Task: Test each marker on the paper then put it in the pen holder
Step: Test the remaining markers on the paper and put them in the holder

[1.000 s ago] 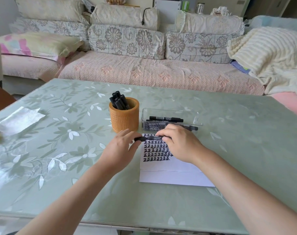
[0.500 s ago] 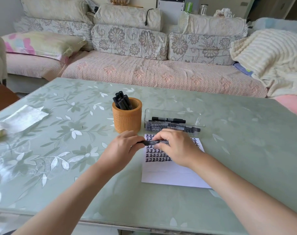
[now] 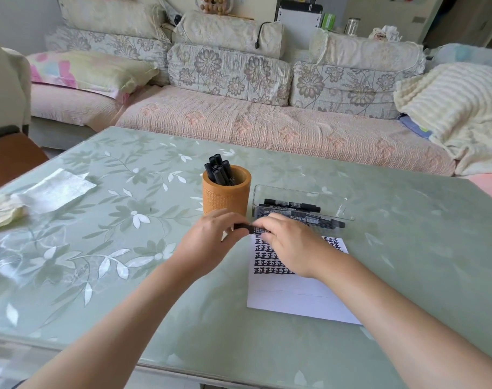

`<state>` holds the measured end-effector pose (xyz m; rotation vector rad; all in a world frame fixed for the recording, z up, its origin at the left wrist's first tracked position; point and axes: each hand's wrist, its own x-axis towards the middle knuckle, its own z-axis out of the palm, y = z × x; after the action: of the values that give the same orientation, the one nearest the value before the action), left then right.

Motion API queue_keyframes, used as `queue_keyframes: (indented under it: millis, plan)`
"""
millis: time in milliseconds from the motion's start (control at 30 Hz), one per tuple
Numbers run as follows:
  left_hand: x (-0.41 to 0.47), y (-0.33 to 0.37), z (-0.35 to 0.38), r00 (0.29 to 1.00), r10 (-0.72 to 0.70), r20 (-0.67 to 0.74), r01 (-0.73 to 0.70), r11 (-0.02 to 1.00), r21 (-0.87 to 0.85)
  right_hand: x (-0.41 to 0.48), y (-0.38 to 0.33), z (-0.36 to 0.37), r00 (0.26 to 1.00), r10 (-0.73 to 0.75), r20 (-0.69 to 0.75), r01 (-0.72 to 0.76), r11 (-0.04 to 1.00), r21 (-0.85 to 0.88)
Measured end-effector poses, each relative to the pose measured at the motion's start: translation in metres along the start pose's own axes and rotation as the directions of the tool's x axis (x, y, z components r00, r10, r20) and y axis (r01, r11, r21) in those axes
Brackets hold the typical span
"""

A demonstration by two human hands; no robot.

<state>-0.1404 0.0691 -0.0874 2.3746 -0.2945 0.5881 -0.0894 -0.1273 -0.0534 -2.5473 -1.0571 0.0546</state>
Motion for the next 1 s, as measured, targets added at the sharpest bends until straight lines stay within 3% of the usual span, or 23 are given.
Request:
queue_keyframes:
  millis: [167, 367, 500, 633, 800, 1000]
  plan:
    - [0.001, -0.013, 0.006, 0.998, -0.059, 0.033, 0.058, 0.998, 0.019, 0.016, 0.005, -0.009, 0.979, 0.114, -0.166, -0.094, 0.988, 0.124]
    - [0.001, -0.017, 0.02, 0.981, 0.019, 0.193, -0.05, 0.987, 0.155, 0.046, -0.011, -0.039, 0.846, 0.18, -0.502, -0.009, 0.946, 0.325]
    - [0.003, -0.02, 0.029, 0.976, 0.026, 0.215, -0.071, 0.976, 0.204, 0.084, -0.02, -0.049, 0.815, 0.19, -0.548, 0.028, 0.931, 0.364]
    - [0.004, -0.022, 0.036, 0.971, 0.022, 0.24, -0.074, 0.975, 0.21, 0.114, -0.027, -0.048, 0.834, 0.234, -0.499, 0.008, 0.901, 0.435]
    - [0.004, -0.026, 0.04, 0.969, 0.04, 0.243, -0.096, 0.97, 0.224, 0.122, -0.023, -0.032, 0.913, 0.262, -0.311, -0.208, 0.958, 0.198]
    - [0.006, -0.025, 0.043, 0.97, 0.032, 0.242, -0.089, 0.97, 0.226, 0.131, -0.02, -0.03, 0.909, 0.275, -0.314, -0.326, 0.937, -0.123]
